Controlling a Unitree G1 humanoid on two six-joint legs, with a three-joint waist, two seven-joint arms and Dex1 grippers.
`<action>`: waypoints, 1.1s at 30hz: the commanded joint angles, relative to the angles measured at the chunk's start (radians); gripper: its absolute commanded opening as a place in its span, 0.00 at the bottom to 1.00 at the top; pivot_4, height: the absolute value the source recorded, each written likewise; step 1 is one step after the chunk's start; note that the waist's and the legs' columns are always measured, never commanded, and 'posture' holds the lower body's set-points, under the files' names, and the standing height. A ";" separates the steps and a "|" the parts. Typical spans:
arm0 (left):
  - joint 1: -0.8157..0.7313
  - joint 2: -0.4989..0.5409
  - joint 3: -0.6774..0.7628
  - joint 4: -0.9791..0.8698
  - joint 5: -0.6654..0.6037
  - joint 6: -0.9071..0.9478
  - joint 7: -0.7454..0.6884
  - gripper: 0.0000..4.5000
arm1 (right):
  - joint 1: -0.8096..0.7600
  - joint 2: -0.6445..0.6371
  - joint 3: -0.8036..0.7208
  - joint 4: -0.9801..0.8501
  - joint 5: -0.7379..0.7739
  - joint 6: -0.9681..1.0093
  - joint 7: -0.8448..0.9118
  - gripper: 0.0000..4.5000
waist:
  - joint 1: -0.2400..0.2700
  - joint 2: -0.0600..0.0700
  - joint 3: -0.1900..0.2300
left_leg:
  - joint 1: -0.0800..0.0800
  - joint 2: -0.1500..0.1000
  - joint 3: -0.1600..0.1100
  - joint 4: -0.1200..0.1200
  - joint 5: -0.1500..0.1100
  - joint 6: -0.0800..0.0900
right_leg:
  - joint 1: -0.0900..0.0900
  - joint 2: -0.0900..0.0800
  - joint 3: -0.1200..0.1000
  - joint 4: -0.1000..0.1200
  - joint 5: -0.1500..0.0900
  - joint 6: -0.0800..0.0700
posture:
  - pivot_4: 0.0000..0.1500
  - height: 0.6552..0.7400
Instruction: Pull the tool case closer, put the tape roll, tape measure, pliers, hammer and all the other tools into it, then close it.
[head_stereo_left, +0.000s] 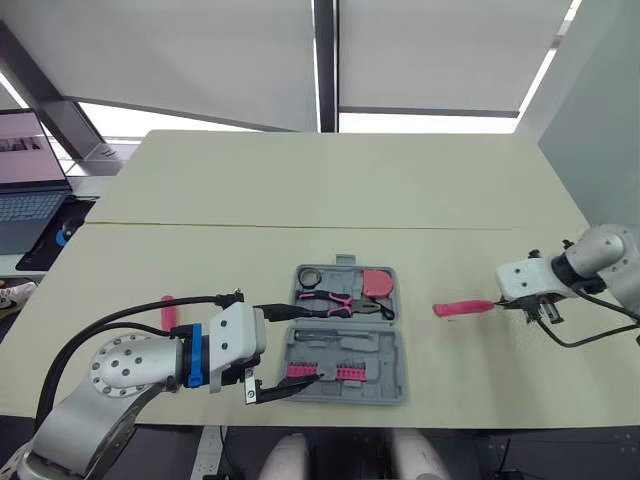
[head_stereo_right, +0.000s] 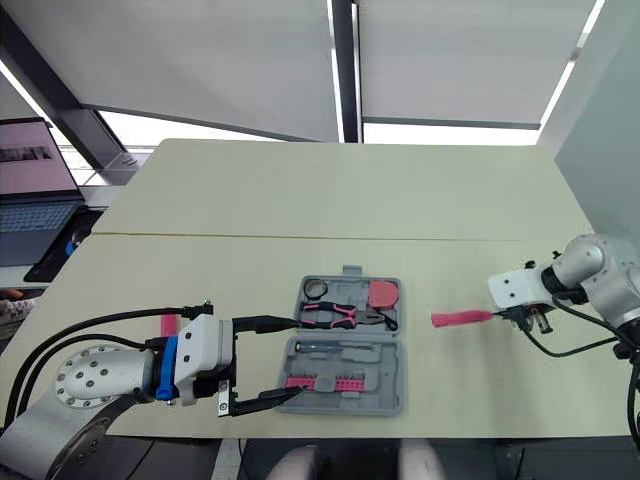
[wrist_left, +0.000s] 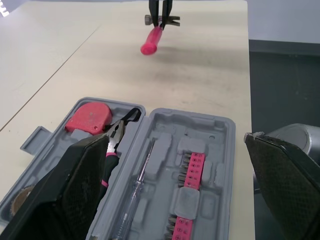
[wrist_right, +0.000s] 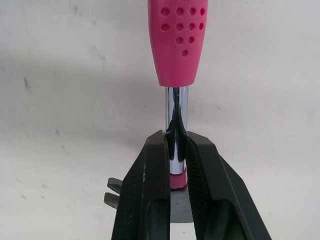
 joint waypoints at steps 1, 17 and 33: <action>-0.007 -0.006 0.013 -0.009 0.003 -0.021 0.005 1.00 | 0.056 0.010 -0.095 -0.076 0.058 0.153 -0.061 0.05 | 0.001 0.000 0.000 | 0.000 0.000 0.000 0.000 0.000 0.000 | 0.000 0.000 0.000 0.000 0.000 0.000 | 1.00 1.00; -0.054 -0.062 -0.041 0.014 0.017 -0.016 0.032 1.00 | 0.249 0.356 -0.334 -0.571 0.285 1.447 -0.508 0.05 | 0.012 0.001 0.000 | 0.002 0.000 0.000 0.001 -0.001 0.002 | 0.001 0.001 0.000 0.003 0.001 0.002 | 1.00 1.00; -0.131 -0.092 -0.104 0.053 0.026 -0.014 0.028 1.00 | 0.197 0.625 -0.428 -0.553 0.359 1.453 -0.831 0.24 | -0.006 -0.001 -0.001 | 0.002 -0.001 0.002 0.001 -0.001 0.002 | 0.000 0.002 0.000 0.004 0.001 0.002 | 1.00 1.00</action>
